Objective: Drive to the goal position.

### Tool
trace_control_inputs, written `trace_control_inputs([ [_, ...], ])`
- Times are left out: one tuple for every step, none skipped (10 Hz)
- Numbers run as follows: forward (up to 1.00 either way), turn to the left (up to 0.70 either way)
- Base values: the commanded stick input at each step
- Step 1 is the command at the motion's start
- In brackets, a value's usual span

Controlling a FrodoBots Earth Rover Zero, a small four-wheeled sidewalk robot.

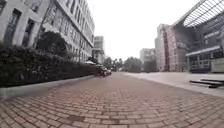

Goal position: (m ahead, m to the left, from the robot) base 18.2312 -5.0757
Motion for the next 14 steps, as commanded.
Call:
trace_control_inputs([
  [0.45, 0.0],
  [0.45, 0.0],
  [0.45, 0.0],
  [0.45, 0.0],
  [0.45, 0.0],
  [0.45, 0.0],
  [0.45, 0.0],
  [0.45, 0.0],
  [0.45, 0.0],
  [0.45, 0.0],
  [0.45, 0.0],
  [0.45, 0.0],
  [0.45, 0.0],
  [0.45, 0.0],
])
